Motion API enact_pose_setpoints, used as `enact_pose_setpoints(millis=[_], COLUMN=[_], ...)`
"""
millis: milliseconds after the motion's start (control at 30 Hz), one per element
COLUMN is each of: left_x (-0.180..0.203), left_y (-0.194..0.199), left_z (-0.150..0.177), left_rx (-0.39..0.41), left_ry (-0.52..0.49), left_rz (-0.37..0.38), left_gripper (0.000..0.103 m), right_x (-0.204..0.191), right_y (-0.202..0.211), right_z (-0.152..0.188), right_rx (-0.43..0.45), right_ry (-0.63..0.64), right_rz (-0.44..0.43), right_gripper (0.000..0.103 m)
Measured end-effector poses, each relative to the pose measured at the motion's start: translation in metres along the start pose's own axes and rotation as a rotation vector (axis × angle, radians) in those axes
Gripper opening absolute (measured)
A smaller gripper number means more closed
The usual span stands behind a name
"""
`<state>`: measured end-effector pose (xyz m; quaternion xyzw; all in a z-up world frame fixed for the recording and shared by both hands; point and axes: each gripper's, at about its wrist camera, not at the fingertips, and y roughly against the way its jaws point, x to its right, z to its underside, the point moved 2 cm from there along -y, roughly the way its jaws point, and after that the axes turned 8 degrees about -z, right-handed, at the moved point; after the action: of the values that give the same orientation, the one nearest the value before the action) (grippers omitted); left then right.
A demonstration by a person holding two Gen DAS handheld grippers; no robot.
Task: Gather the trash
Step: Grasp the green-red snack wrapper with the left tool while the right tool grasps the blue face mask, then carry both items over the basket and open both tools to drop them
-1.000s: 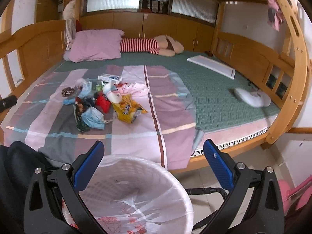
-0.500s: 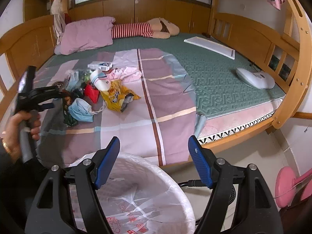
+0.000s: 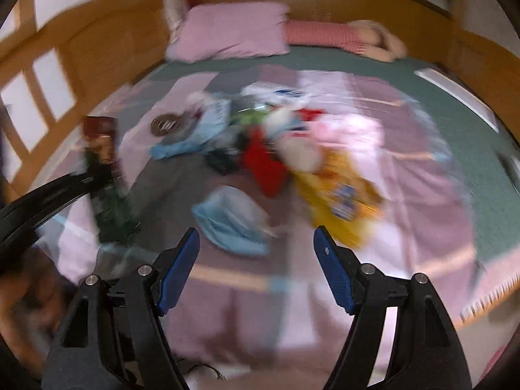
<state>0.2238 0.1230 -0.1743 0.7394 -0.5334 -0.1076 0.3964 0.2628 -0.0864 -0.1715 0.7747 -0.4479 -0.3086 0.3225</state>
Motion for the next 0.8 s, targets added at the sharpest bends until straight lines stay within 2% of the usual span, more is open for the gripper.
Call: enact_pose_setpoints(millis=[100,200,233,267,300,367,467,600,733,800], left_x=[-0.009,-0.007,-0.005,-0.002,0.001,0.006,0.021,0.042,0.068,0.080], left_y=[0.005,0.005,0.006,0.009,0.015,0.024,0.059,0.117,0.184,0.214], left_z=[0.000,-0.001,0.001,0.002,0.002,0.004,0.010,0.013,0.026,0.036], left_rx=[0.006,0.012,0.019,0.032,0.053,0.070,0.097,0.153,0.225,0.262], left_ry=[0.039,0.012,-0.001,-0.015,-0.037,-0.076,-0.175,-0.280,-0.383,-0.431], left_rz=[0.002,-0.007,-0.008,-0.009,-0.004,-0.009,-0.042,-0.037,0.014,0.037], left_gripper=[0.010,0.010,0.010,0.010,0.010,0.010,0.010,0.010,0.010,0.010], right_x=[-0.006,-0.007,-0.008,-0.008,-0.007,-0.006,-0.001,0.002,0.007,0.012], right_y=[-0.052,-0.073,-0.075,-0.074,-0.069,-0.046,-0.008,0.077,0.148,0.175], right_z=[-0.011,-0.010,-0.009,-0.007,-0.005,-0.001,-0.002,0.011,0.039,0.059], right_rx=[-0.110,-0.158,-0.165,-0.175,-0.172,-0.128,-0.043,0.061,0.116,0.112], right_ry=[-0.028,-0.025,-0.018,-0.015,-0.022,-0.043,-0.044,-0.027,0.023,0.035], right_rz=[0.018,0.033,0.030,0.030,0.023,-0.033,-0.055,-0.117,-0.106,-0.086], right_gripper=[0.078,0.075,0.067,0.041,0.026,0.017,0.017,0.017,0.017,0.017])
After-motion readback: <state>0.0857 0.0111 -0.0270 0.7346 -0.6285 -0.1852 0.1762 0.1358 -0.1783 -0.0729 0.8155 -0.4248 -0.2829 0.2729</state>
